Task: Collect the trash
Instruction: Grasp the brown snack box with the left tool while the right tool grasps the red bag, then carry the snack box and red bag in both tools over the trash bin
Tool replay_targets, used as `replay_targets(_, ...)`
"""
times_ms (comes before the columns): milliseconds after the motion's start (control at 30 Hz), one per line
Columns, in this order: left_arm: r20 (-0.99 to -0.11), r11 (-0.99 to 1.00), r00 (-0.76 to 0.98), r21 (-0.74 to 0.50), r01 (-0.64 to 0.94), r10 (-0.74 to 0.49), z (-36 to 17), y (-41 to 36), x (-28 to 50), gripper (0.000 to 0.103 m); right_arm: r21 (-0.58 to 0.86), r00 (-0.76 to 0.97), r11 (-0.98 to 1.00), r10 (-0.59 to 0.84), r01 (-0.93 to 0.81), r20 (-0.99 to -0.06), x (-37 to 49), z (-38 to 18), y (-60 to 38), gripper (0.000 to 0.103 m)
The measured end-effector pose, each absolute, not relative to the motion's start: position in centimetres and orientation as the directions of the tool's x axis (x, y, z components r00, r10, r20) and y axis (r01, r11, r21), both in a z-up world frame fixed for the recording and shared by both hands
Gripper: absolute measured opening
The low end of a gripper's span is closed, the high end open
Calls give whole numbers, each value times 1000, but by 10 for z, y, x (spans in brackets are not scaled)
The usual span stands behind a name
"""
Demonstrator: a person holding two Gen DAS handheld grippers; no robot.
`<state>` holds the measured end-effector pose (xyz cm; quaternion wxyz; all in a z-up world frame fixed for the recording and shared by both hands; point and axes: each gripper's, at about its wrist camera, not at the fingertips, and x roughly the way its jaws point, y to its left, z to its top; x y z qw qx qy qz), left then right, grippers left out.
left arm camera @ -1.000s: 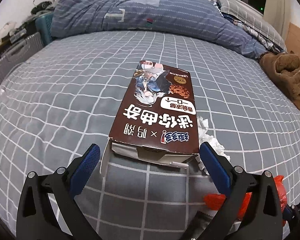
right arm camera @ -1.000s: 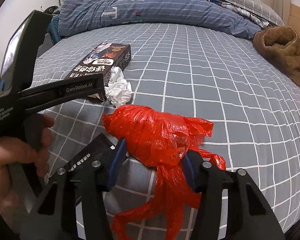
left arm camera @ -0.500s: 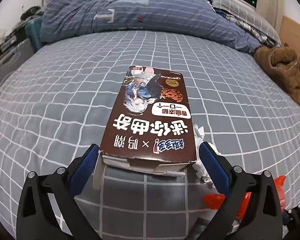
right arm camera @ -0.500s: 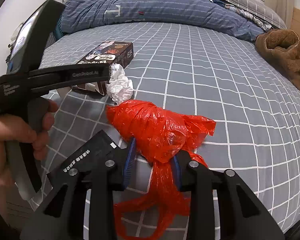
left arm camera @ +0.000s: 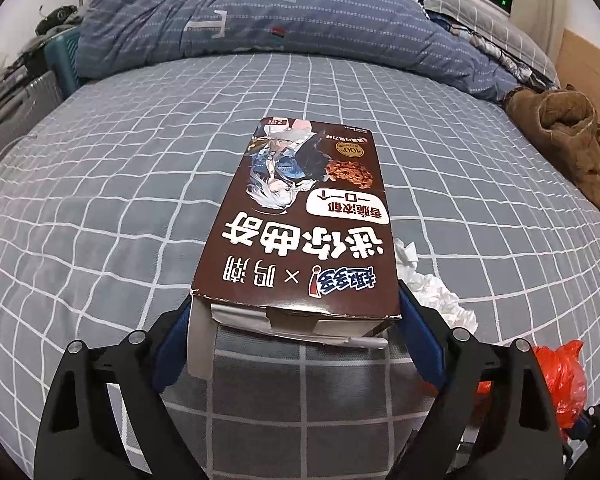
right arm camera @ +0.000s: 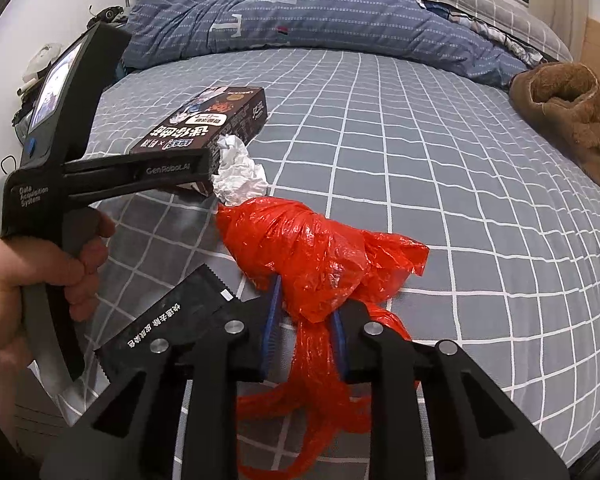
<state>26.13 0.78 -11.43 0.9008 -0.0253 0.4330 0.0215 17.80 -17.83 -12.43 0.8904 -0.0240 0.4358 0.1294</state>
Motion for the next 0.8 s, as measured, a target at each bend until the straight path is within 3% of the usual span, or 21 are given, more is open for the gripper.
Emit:
replay_targets(400,-740,994,669,5,-106,75,-92,10,234,88,81,619,973,201,-216,-759,177,-113,-193,21)
replay_targets(800,-733,994,679,-28,-102,49,-74,8,191,88,59,676,979,179,-197,-715,160,-89,-201,21)
